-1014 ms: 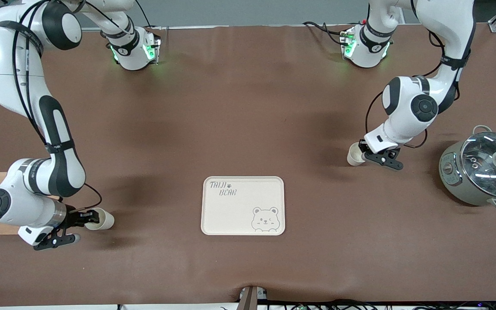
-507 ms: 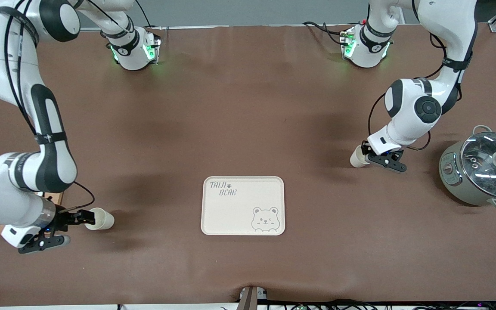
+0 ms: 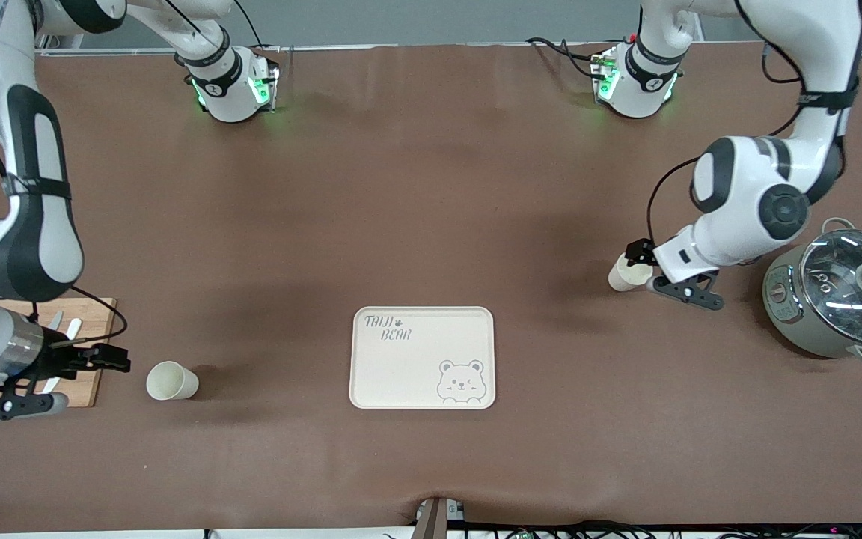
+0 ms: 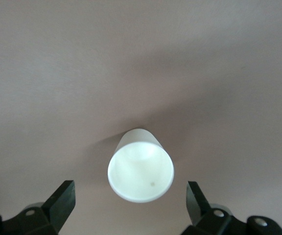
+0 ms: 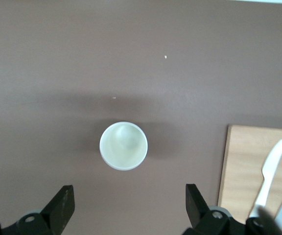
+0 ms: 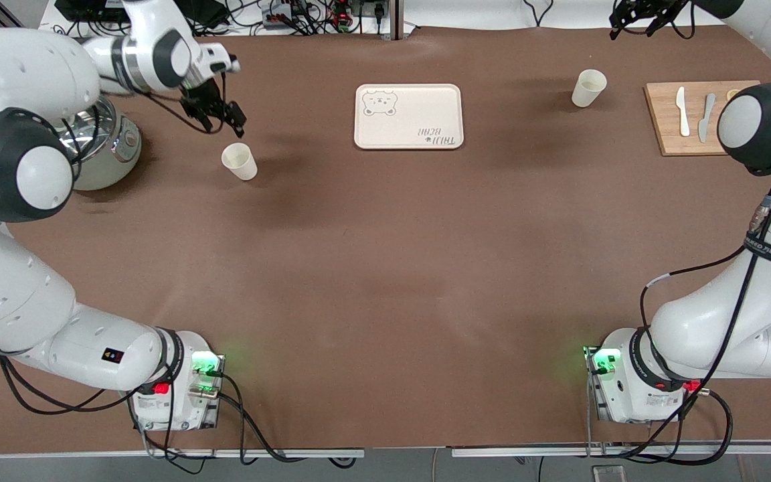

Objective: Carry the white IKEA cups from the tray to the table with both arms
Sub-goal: 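Open both grippers and raise them away from the cups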

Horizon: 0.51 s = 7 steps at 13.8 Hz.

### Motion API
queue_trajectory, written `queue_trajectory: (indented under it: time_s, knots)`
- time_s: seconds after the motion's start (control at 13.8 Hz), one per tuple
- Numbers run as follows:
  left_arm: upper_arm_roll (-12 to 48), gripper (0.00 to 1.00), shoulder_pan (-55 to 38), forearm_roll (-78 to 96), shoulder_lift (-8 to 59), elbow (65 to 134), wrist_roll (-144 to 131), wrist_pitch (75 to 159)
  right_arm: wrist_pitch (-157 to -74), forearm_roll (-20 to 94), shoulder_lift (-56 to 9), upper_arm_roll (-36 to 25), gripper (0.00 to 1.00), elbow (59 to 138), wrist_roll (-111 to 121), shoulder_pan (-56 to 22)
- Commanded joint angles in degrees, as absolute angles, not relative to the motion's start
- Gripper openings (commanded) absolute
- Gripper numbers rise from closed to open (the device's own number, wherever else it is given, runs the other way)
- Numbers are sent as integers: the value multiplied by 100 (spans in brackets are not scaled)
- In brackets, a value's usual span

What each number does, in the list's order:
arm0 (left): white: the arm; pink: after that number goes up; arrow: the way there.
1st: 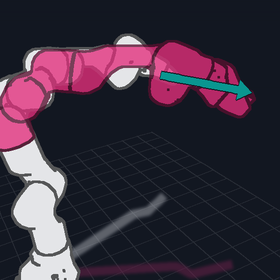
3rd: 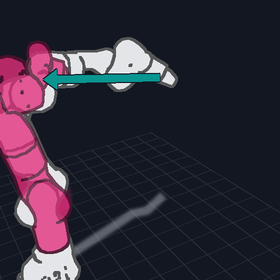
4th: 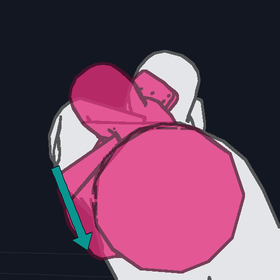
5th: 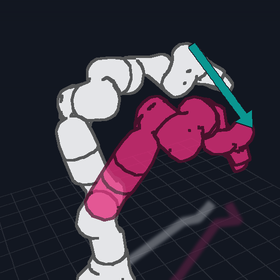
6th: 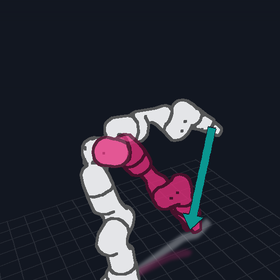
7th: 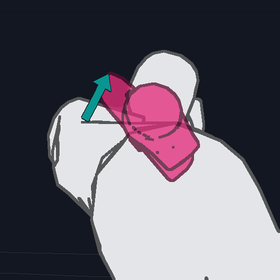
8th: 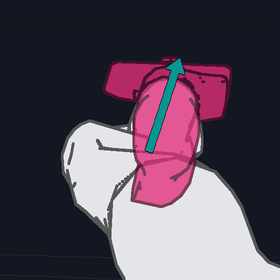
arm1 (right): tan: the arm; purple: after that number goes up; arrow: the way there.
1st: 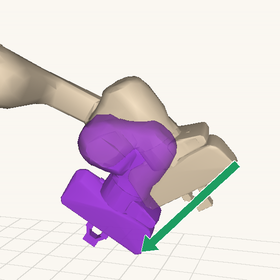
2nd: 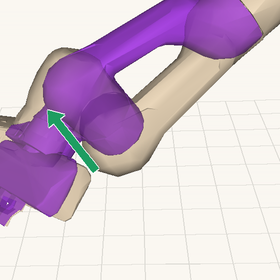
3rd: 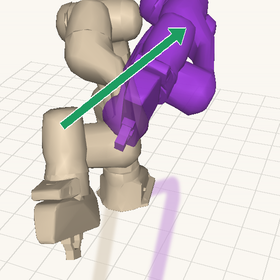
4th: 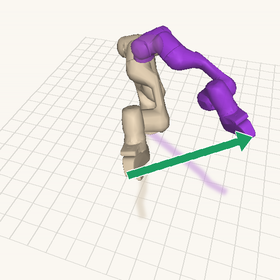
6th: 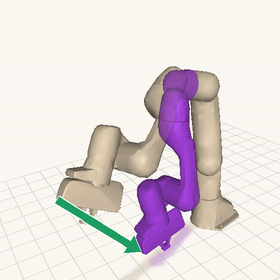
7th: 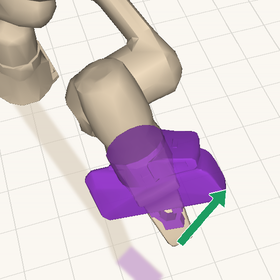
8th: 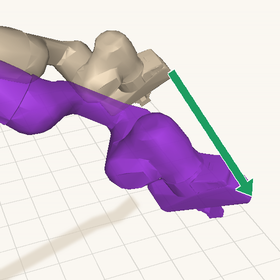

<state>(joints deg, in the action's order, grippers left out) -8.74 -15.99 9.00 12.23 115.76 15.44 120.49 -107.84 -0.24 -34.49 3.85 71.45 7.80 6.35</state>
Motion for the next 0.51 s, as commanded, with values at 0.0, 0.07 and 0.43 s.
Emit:
queue_trajectory:
  time_s: [0.0, 0.07, 0.43]
  knots:
    - [-870, 100, -1372, 993, 1213, 10795, 1425, 11287, -10259, -70, -2954, 396, 100, 7312, 266, 615]
    - [-870, 100, -1284, 993, 1213, 10619, 1398, 11276, -10109, -53, -2788, 422, 100, 7312, -15, 615]
    - [-879, 100, -940, 932, 1213, 9163, 1074, 10166, -9380, 8, -2005, 439, 100, 7321, -220, 527]
